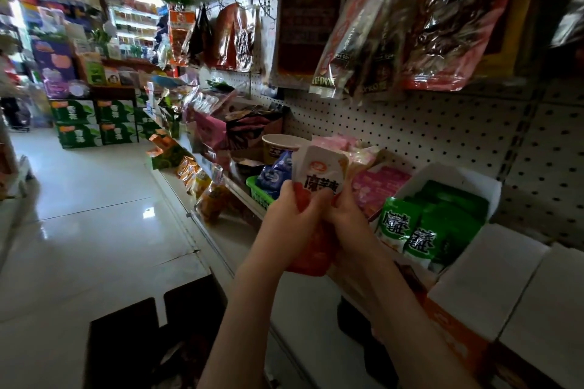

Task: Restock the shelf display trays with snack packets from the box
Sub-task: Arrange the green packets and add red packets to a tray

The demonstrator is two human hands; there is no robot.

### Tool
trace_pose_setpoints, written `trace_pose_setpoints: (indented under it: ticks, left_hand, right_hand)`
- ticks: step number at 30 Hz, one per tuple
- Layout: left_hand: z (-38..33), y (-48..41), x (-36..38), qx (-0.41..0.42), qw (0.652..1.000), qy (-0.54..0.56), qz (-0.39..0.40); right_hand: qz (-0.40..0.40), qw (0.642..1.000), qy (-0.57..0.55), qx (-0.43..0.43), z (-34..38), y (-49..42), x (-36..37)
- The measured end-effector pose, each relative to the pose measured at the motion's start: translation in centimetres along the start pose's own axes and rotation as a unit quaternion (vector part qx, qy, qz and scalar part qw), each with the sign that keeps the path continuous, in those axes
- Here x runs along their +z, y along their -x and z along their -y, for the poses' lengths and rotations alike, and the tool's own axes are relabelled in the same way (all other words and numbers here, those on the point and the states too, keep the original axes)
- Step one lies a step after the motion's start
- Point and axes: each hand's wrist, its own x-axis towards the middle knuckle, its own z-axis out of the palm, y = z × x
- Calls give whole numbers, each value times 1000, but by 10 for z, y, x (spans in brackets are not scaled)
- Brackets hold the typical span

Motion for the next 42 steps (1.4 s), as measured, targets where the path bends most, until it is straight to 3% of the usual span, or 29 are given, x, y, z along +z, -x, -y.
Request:
trace_pose_setpoints:
  ticks: [5, 8, 12, 15, 19, 23, 27, 30, 34, 39, 42]
  left_hand:
    - [5, -1, 9, 31, 988, 128, 81]
    - [-10, -7, 28, 109, 977, 154, 97]
    - [-49, -13, 65, 144, 954, 195, 173]
    - [-74, -11, 90, 131, 933, 229, 244]
    - [-90, 2, 123, 119, 914, 214, 323]
    - [-86, 14, 144, 100, 908, 201, 354]
    - [-74, 18, 153, 77, 913, 195, 349]
    - [-67, 18, 160, 78, 934, 133, 321]
    - [-62, 25, 171, 126, 958, 54, 251]
    - [-54, 36, 174, 181, 951, -42, 249]
    - [-45, 42, 178, 195, 948, -74, 242]
  right_hand:
    - [11, 999, 31, 36, 36, 5, -8]
    - [-4, 985, 170, 21, 75, 2, -25]
    - [-36, 893, 447, -32, 148, 16, -54]
    - [-88, 786, 611, -32, 194, 31, -68]
    - [-52, 702, 709, 41, 226, 51, -82]
    - [-34, 634, 766, 104, 225, 57, -97]
    - [-42, 645, 755, 107, 209, 57, -112]
    - [-39, 646, 756, 95, 203, 57, -115]
    - [-52, 649, 749, 119, 204, 60, -125]
    - [-69, 607, 781, 128, 193, 57, -137]
    - [-75, 606, 778, 146, 175, 53, -149]
